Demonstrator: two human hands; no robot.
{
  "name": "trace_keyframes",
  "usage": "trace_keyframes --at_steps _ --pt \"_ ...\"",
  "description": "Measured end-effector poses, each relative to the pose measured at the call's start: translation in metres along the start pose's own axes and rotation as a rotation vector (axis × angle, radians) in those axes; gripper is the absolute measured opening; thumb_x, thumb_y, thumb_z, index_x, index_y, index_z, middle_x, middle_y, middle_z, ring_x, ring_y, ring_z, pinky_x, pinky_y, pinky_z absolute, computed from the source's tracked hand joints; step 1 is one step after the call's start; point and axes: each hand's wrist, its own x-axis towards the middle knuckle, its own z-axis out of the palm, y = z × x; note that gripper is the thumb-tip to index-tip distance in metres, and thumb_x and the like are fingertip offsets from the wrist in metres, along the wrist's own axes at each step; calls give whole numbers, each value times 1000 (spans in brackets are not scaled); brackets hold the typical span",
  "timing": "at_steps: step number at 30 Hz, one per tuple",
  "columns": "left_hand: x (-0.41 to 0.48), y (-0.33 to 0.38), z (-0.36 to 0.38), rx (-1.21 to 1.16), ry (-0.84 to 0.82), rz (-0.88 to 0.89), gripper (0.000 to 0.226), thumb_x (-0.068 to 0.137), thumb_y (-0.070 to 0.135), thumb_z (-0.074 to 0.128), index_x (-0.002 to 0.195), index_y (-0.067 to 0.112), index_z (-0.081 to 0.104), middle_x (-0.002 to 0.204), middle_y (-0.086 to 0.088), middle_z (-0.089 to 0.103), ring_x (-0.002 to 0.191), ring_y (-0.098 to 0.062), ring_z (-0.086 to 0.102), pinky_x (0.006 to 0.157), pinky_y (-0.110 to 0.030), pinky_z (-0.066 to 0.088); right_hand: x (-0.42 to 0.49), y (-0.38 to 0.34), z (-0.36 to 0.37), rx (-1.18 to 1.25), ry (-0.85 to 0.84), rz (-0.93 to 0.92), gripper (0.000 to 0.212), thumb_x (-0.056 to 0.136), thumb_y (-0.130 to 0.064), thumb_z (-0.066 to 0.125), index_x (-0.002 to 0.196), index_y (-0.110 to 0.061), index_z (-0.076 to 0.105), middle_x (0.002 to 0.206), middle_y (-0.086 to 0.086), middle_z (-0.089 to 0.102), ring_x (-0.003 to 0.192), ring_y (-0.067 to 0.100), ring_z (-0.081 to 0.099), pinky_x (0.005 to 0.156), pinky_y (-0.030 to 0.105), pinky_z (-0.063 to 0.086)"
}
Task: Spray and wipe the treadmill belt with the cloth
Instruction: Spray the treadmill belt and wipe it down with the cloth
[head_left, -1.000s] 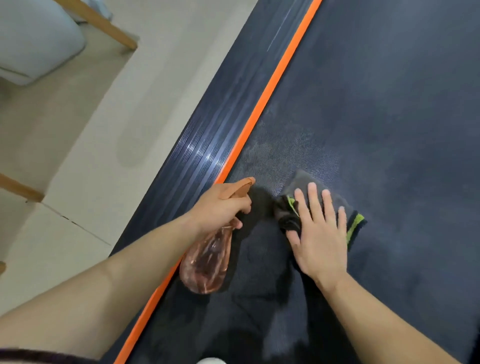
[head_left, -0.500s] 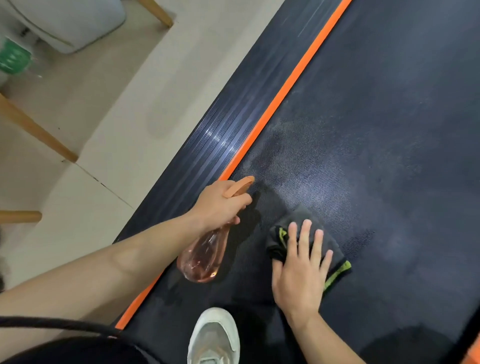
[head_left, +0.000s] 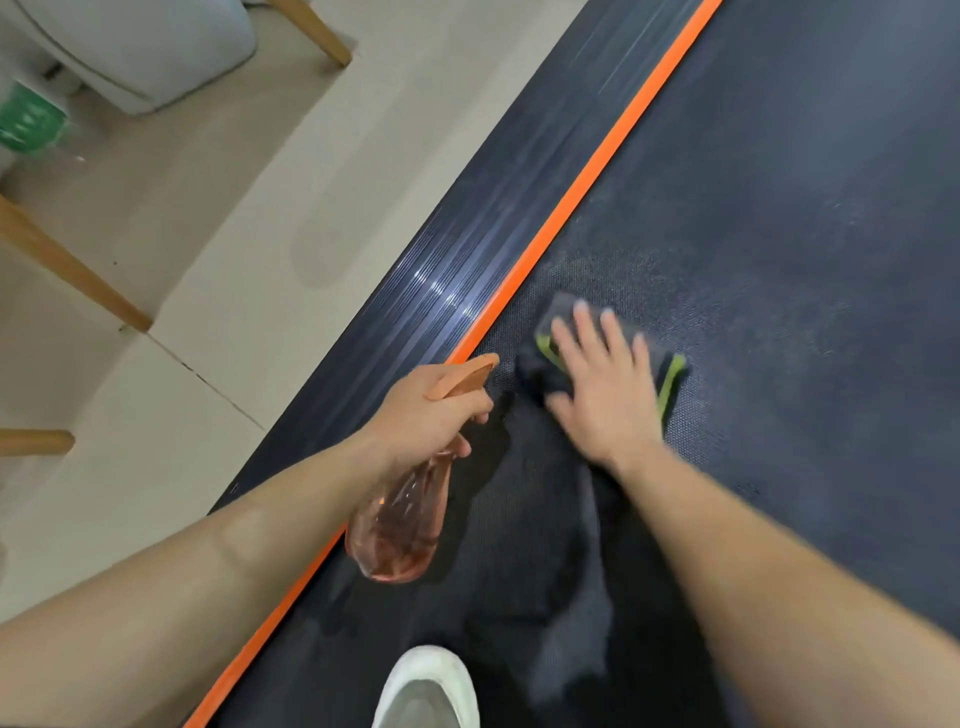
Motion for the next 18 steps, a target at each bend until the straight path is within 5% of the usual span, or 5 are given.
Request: trace_keyframes --at_steps 3,6,10,13,18 --pt "3 -3 -4 -6 5 82 30 91 25 69 116 9 73 107 -18 73 62 -19 72 73 -37 61 93 31 -25 -1 61 107 74 96 -49 48 160 -23 20 170 3 7 156 31 6 123 58 10" --pt "6 0 -8 -5 -10 136 35 81 33 69 109 13 76 102 -16 74 74 -31 76 73 -47 63 78 3 -16 41 138 215 73 95 -49 43 161 -25 21 170 3 7 156 30 3 124 56 5" --pt "12 7 -15 -92 25 151 40 77 28 68 109 6 76 97 -19 74 74 -29 69 60 -36 57 -64 -68 36 24 19 -255 85 82 -53 50 159 -27 27 170 0 11 157 25 4 124 52 5" --pt "17 9 -18 -107 30 138 46 76 26 67 115 4 75 99 -22 72 77 -27 69 62 -35 56 -54 -44 34 -50 -37 -412 86 77 -57 50 157 -30 33 168 -4 20 155 21 16 123 49 13" --pt "21 3 -21 -76 -33 100 22 77 29 70 90 12 76 108 -9 76 74 -40 73 72 -43 57 81 33 -21 -48 57 56 75 95 -48 49 160 -23 21 170 1 8 156 28 7 123 55 10"
